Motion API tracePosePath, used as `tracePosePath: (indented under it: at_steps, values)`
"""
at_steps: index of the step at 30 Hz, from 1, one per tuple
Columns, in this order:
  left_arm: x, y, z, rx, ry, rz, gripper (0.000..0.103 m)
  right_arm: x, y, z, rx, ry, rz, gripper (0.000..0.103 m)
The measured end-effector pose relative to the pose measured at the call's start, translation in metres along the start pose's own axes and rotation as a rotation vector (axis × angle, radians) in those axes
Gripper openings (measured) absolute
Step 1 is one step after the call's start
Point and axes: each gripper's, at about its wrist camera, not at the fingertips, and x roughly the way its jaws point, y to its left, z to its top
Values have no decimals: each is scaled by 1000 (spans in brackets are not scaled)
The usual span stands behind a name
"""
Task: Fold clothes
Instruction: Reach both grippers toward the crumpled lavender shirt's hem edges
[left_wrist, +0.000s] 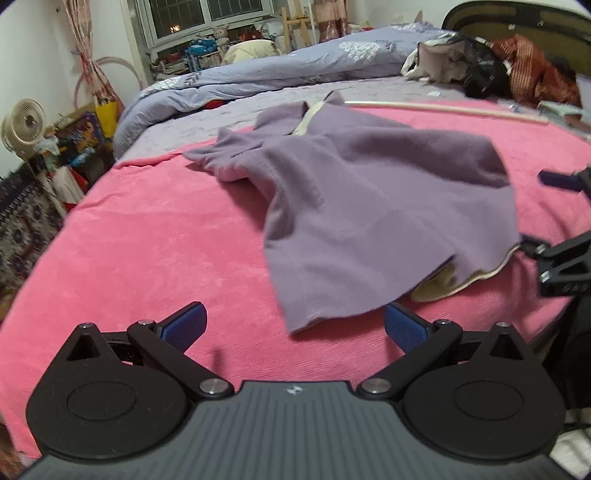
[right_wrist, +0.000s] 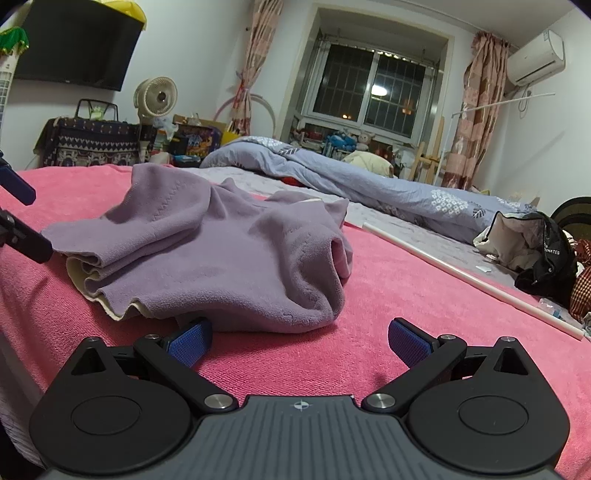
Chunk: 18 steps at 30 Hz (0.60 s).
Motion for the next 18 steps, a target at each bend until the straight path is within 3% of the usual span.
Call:
tracePosePath:
  at_steps: [9,12,16,18]
  values:
    - [2,31,5,-42,-48,91,103,2,0,1,26,1,2,103]
    - [14,13,10,11,-62,111,103,2,-1,6,51,-9,4,103]
    - [27,-2,23,-12,-104,112,103,5,-6,8,104,-12,11,103]
    - [37,-8,28,-6,-90,117,103,5,-8,10,119,-17,11,103]
